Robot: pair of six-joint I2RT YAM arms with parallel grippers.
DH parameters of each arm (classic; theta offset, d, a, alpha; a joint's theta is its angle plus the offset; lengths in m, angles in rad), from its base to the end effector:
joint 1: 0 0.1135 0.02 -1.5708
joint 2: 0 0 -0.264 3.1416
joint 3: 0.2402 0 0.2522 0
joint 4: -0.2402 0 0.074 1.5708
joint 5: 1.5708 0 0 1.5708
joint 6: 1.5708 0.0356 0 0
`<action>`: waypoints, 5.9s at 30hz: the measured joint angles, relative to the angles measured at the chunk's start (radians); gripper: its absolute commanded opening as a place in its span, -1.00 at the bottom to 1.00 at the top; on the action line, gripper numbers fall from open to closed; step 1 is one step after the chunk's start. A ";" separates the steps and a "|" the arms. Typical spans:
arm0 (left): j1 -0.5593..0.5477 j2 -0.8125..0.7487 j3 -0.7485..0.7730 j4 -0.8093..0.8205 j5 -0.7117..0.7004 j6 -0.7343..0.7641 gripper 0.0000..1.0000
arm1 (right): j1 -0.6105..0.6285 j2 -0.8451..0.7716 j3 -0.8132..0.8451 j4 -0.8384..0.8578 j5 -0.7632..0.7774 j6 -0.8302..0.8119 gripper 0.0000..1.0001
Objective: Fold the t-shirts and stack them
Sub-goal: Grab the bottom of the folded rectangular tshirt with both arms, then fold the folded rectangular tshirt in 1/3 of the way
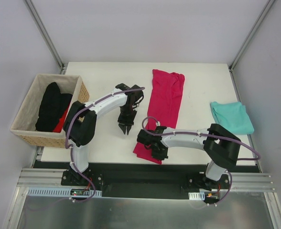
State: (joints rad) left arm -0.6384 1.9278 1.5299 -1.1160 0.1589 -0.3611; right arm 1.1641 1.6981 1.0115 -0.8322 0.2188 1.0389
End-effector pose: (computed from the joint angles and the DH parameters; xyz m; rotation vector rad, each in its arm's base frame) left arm 0.2918 -0.2235 0.2123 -0.4361 -3.0737 0.2593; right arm 0.1205 0.2602 0.1579 -0.1745 2.9169 -0.0774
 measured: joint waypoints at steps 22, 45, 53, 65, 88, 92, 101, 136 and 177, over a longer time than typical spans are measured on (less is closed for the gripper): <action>-0.149 -0.001 -0.169 0.102 0.163 -0.100 -0.28 | 0.000 0.018 0.018 -0.014 -0.002 -0.035 -0.99; -0.181 0.067 -0.159 0.169 0.181 -0.104 -0.28 | -0.002 0.006 -0.001 -0.001 -0.004 -0.035 -0.99; -0.181 0.068 -0.172 0.180 0.181 -0.104 -0.29 | -0.003 0.006 -0.001 0.000 -0.004 -0.035 -0.98; -0.181 0.068 -0.221 0.197 0.182 -0.105 -0.44 | -0.004 0.006 0.000 -0.001 -0.007 -0.035 -0.99; -0.180 0.087 -0.237 0.242 0.253 -0.111 -1.00 | -0.004 0.016 0.019 -0.014 -0.006 -0.036 -0.98; -0.180 0.068 -0.251 0.249 0.252 -0.121 -1.00 | -0.003 0.024 0.029 -0.027 -0.002 -0.037 -0.98; -0.180 -0.047 -0.253 0.246 0.252 -0.156 -1.00 | 0.031 0.029 0.040 -0.054 0.038 -0.025 -0.99; -0.169 -0.099 0.048 0.074 0.174 -0.159 -1.00 | 0.010 -0.018 0.286 -0.397 0.339 -0.011 -0.99; 0.083 0.367 0.722 -0.027 0.227 -0.003 -1.00 | -0.472 0.182 0.586 -0.179 0.429 -0.597 -0.99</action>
State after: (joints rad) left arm -0.5556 2.2951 2.2517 -1.1431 0.3862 -0.3645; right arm 0.6922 1.8801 1.5974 -1.0107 0.6476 0.4416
